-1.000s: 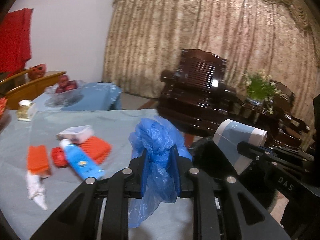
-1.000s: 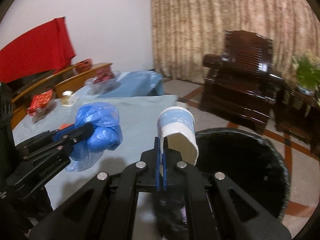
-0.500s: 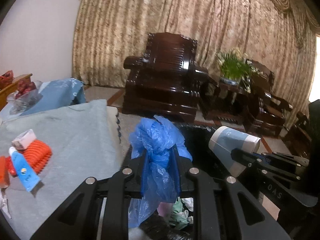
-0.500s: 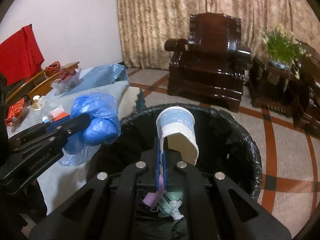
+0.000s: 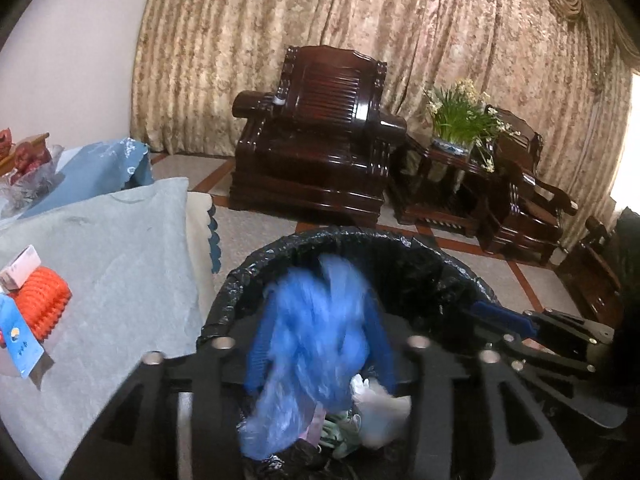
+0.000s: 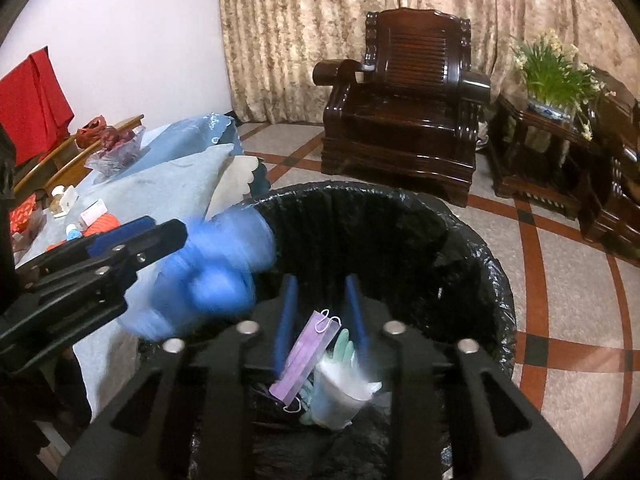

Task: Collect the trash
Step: 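Move both open tools back over the table, then lower the left tool onto the white tissue and close on it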

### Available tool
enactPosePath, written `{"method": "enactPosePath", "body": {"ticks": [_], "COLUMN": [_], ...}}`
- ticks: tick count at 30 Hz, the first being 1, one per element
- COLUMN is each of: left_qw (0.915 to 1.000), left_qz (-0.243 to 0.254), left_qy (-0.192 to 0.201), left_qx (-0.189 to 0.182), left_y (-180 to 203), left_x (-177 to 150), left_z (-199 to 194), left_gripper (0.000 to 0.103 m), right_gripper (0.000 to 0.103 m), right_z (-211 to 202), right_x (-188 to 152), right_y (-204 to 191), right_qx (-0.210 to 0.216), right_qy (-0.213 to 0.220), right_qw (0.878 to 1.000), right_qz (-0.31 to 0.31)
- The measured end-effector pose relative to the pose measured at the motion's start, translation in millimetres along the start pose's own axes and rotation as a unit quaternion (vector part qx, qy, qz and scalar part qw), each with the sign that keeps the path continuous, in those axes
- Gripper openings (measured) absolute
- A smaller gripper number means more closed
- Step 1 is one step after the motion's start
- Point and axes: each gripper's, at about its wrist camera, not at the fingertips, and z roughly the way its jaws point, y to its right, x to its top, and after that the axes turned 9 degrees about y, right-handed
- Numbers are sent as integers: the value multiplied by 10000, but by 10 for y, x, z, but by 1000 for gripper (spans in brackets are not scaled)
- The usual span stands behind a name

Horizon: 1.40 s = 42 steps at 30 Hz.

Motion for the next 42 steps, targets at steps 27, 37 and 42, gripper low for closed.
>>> {"method": "enactPosePath", "body": {"ticks": [27, 37, 42], "left_qw": [9808, 9622, 9503], "left_qz": [-338, -449, -525], "left_qy": [735, 694, 642], "left_qx": [1773, 2594, 3000], "left_y": [-1329, -1946, -2260], "left_x": [-14, -256, -410], "left_z": [-1298, -1762, -1934], "left_gripper": [89, 89, 89], "right_gripper": [97, 97, 97], "right_z": [-221, -79, 27], "right_x": [315, 309, 278], "right_y": [-1019, -1772, -2116], "right_qx": [579, 1139, 1397], "right_qy": [627, 634, 610], "right_qw": [9955, 9885, 9839], "right_qz": [-408, -768, -929]}}
